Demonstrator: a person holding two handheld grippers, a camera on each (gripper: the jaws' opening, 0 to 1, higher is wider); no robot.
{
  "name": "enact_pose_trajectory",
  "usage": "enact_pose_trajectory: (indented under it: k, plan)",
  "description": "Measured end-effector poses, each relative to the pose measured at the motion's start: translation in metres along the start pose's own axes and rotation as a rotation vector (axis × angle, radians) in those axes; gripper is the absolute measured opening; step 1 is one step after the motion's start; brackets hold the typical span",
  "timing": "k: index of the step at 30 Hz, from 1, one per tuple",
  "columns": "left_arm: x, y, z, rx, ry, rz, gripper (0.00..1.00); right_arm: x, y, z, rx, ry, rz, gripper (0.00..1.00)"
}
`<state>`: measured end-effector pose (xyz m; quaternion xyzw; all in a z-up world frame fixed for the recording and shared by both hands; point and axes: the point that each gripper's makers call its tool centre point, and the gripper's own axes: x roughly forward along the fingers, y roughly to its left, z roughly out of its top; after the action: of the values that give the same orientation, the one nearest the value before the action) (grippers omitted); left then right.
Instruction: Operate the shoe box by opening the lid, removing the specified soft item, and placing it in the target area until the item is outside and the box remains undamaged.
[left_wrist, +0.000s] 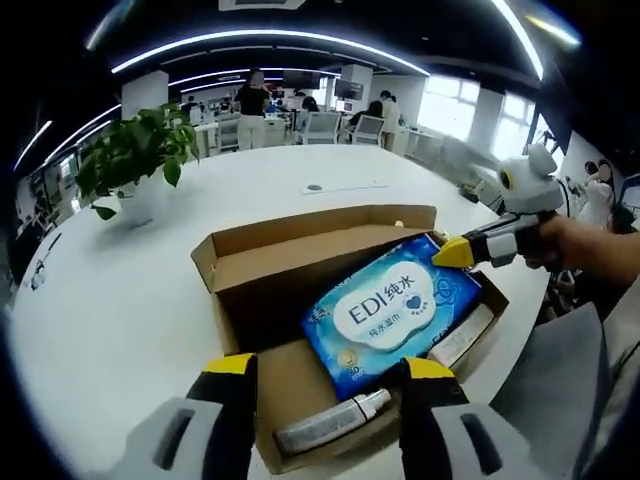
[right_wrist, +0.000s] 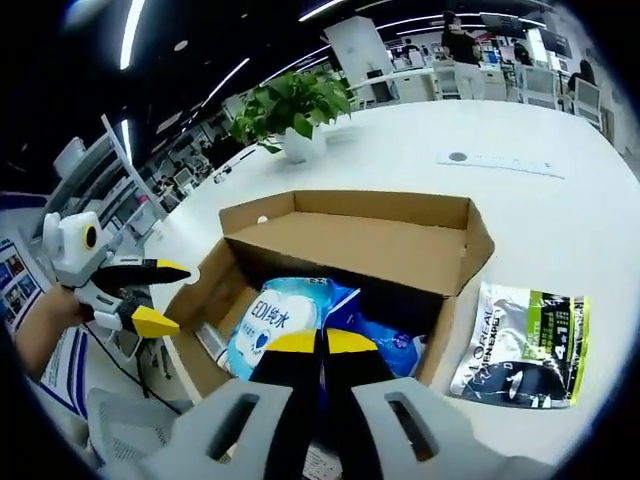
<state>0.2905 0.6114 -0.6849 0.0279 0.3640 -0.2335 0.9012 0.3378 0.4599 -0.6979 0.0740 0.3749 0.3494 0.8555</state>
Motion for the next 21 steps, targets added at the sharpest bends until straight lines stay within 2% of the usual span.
enact_pose_trajectory:
  k: [3,9,13,18,21]
  plan:
    - [0.008,-0.002,-0.003,-0.029,0.040,-0.010,0.52,-0.006,-0.004,-0.001,0.018,0.000,-0.008,0.00]
    - [0.022,-0.006,-0.006,-0.036,0.078,-0.040,0.50,-0.012,-0.011,-0.002,0.015,0.003,-0.024,0.00]
    - [0.030,-0.011,-0.008,-0.071,0.107,-0.082,0.46,-0.016,-0.015,-0.004,0.005,0.009,-0.032,0.00]
    - [0.041,-0.014,-0.014,-0.130,0.135,-0.122,0.43,-0.020,-0.016,-0.008,-0.068,0.023,-0.051,0.00]
    - [0.048,-0.014,-0.015,-0.144,0.145,-0.130,0.36,-0.022,-0.017,-0.011,-0.084,0.029,-0.058,0.00]
